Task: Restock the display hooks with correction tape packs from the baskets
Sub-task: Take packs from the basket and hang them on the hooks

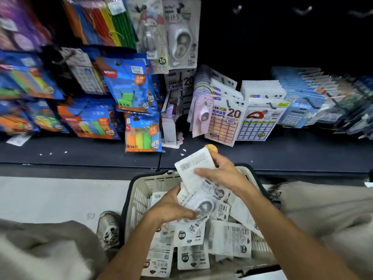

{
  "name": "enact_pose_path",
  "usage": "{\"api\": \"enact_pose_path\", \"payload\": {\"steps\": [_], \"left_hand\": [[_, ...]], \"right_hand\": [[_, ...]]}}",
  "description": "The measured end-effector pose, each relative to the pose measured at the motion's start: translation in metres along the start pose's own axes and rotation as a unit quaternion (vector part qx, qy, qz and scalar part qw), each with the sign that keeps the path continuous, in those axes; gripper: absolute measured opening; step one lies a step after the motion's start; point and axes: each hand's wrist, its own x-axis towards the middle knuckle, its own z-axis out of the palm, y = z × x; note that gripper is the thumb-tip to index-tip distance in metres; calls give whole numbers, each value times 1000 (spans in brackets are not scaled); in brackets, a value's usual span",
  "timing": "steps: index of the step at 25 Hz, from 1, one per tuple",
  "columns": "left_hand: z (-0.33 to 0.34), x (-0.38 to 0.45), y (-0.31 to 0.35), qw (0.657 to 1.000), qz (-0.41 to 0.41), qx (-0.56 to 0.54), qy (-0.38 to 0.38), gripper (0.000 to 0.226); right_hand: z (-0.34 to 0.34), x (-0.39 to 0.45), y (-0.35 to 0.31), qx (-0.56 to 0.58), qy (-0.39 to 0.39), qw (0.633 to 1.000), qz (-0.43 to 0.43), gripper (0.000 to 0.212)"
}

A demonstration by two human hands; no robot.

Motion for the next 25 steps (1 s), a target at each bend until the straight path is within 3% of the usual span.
{"api": "enact_pose_path", "payload": {"steps": [3,6,10,12,15,16,18,19,22,25], "left_hand": [[-10,-7,7,1000,16,1,16,71],[-22,-11,11,994,27,-72,71,73],[-30,-16,32,963,59,-227,130,66],[-35,-22,51,942,94,-293,134,60],[-49,-38,83,921,147,-325,153,45],[-54,-45,93,921,159,-314,167,46],[-61,-57,107,927,172,-271,197,54],[-62,-63,113,929,175,-249,208,59],[-63,-76,128,932,176,-218,229,74],[-79,-89,149,931,194,-193,240,70]], "right_hand": [[-6,-3,-50,-48,89,992,-81,17],[-26,-18,-96,3,187,959,-214,20],[-17,-29,-116,-110,100,924,-351,31],[-6,-30,-109,-149,26,934,-323,42],[-7,-29,-101,-115,-34,969,-214,69],[-9,-30,-100,-81,-60,980,-171,70],[-5,-32,-101,27,-130,988,-85,52],[0,-32,-101,66,-136,987,-56,42],[15,-30,-99,154,-77,985,-3,48],[14,-25,-116,236,-36,971,-20,24]]}}
